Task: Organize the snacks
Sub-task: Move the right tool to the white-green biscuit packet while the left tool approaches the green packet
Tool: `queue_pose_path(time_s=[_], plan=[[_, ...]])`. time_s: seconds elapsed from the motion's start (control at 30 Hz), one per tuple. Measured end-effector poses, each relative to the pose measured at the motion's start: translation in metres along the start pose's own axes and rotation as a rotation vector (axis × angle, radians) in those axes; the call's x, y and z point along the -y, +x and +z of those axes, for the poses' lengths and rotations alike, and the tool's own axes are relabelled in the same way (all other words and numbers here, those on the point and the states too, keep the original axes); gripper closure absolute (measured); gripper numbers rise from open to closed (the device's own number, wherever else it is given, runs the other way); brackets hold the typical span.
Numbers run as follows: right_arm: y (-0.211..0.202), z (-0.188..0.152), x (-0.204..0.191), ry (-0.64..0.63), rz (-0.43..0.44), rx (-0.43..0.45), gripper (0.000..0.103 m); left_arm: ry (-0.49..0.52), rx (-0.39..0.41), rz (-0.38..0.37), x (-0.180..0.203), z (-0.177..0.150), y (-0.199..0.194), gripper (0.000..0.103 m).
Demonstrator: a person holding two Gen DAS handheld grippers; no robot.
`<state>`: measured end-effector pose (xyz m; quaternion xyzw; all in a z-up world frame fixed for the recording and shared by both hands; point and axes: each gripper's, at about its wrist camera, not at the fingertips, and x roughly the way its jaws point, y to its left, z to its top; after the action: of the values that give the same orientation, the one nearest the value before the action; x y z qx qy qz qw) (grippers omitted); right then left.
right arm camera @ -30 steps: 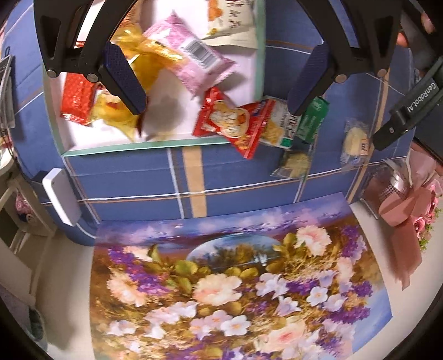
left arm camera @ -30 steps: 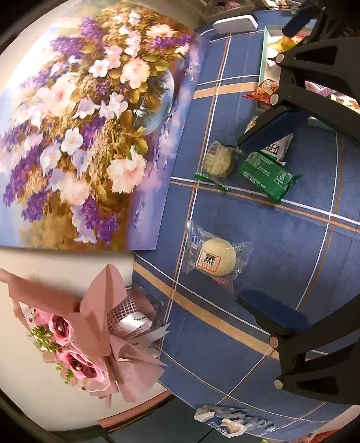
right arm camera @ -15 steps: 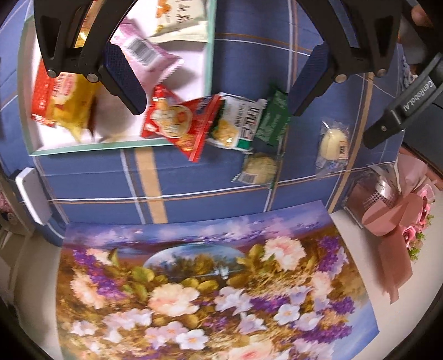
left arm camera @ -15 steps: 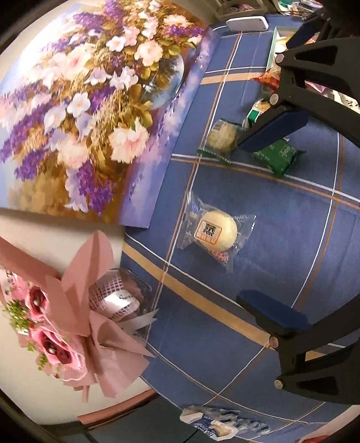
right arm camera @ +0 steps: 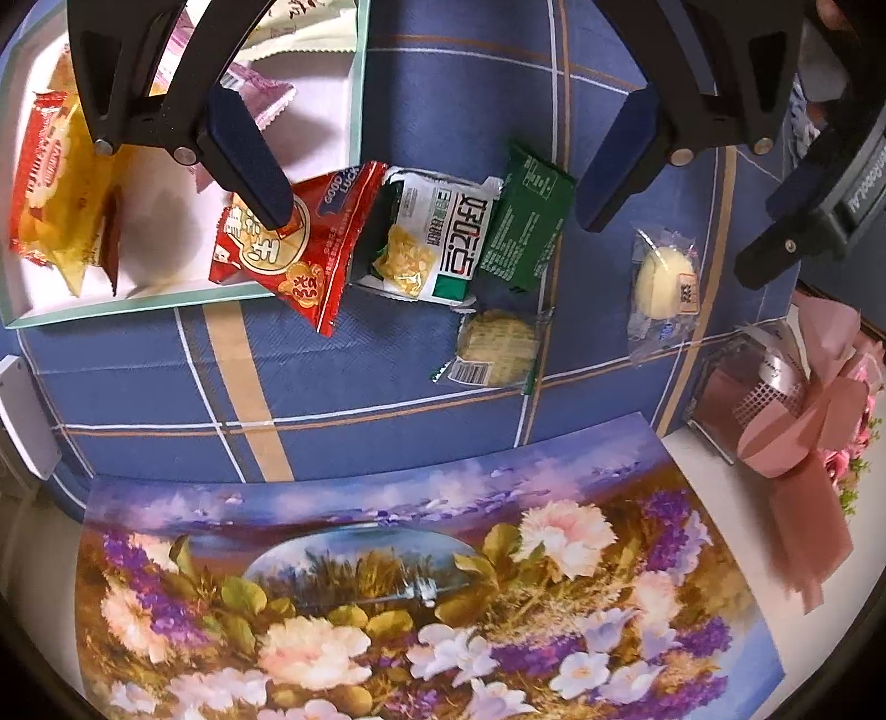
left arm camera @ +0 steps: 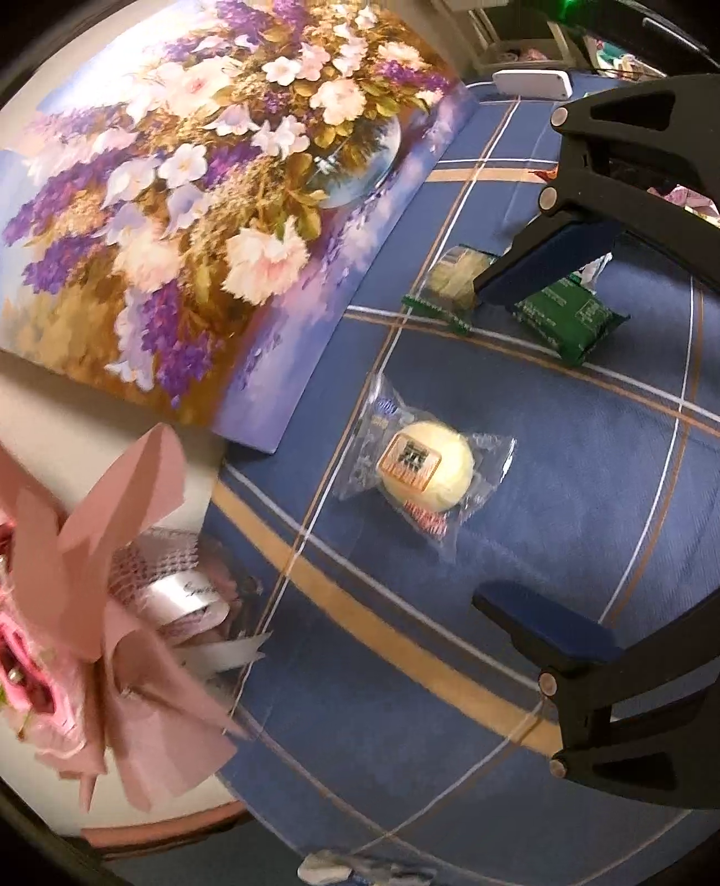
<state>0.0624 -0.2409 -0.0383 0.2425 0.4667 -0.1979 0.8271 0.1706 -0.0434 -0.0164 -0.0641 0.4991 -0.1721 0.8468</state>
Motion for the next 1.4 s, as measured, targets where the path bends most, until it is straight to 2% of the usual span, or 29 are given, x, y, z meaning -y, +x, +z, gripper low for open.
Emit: queue_pose_path(time_s=[0.13, 0.37, 0.57, 0.77, 0.87, 0.93, 1.27, 1.33, 1.4], plan=[[0.002, 0.002, 0.0, -0.013, 0.013, 0.007, 0.004, -0.002, -0.046, -0.041, 0.004, -0.007, 0.018, 0.003], [0.005, 0.006, 0.004, -0.004, 0.0, 0.007, 0.023, 0.009, -0.114, -0.112, 0.014, -0.024, 0.046, 0.004], [-0.002, 0.008, 0.012, 0.026, -0.009, 0.038, 0.027, 0.005, -0.143, -0.129, 0.015, -0.029, 0.058, 0.005], [-0.008, 0.014, 0.013, 0.031, -0.006, 0.063, 0.027, 0.028, -0.154, -0.124, 0.02, -0.032, 0.064, 0.005], [-0.013, 0.015, 0.018, 0.046, -0.033, 0.081, 0.027, 0.058, -0.163, -0.129, 0.027, -0.035, 0.068, 0.005], [-0.017, 0.015, 0.023, 0.049, -0.066, 0.093, 0.027, 0.084, -0.167, -0.131, 0.034, -0.036, 0.07, 0.005], [-0.015, 0.012, 0.033, 0.064, -0.065, 0.082, 0.027, 0.267, -0.205, -0.141, 0.076, -0.057, 0.085, 0.006], [-0.014, 0.012, 0.034, 0.063, -0.068, 0.078, 0.027, 0.279, -0.219, -0.13, 0.079, -0.061, 0.09, 0.015], [-0.015, 0.012, 0.034, 0.062, -0.068, 0.079, 0.027, 0.263, -0.222, -0.151, 0.077, -0.06, 0.091, 0.017]])
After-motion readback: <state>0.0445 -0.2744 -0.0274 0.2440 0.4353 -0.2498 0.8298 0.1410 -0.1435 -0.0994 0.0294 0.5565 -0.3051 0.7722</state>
